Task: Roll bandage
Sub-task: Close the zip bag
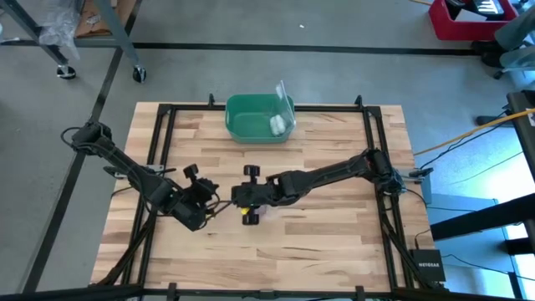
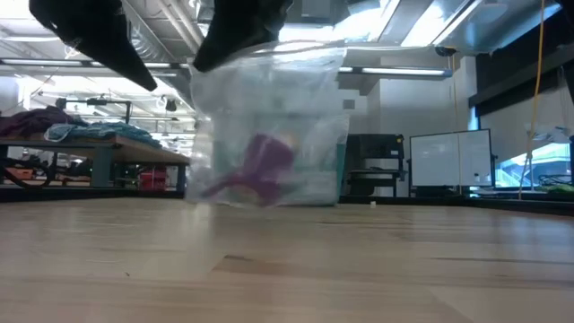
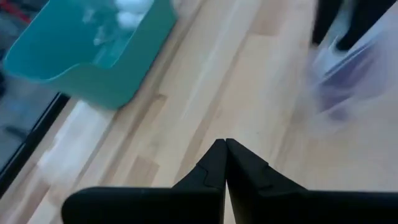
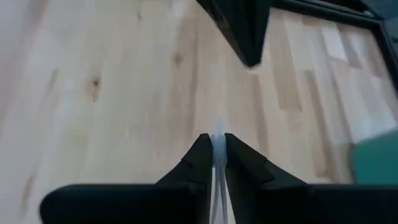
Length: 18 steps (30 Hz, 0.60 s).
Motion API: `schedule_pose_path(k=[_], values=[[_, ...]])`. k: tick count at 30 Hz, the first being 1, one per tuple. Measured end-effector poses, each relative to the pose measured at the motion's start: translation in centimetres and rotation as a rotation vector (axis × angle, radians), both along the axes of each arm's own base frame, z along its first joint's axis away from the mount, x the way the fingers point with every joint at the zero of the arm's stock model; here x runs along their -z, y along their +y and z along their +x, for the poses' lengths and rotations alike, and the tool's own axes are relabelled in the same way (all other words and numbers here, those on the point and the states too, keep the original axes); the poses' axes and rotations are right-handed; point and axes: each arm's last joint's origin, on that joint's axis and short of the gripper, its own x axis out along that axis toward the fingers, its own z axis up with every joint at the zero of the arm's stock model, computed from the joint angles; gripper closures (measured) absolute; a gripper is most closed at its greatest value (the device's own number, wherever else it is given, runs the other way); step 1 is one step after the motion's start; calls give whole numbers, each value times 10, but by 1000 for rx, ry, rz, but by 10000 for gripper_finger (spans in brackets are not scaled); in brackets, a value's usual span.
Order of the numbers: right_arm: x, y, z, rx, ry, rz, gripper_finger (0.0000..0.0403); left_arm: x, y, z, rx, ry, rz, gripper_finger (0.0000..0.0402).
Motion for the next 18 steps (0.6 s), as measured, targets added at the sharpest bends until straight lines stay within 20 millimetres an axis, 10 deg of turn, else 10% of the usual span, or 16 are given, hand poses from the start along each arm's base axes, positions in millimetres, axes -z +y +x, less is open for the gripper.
schedule_pose_path(k=[18], values=[[-2,5,10,-71,-96,19,368,35,-18,-10,188,-295,-171,274]])
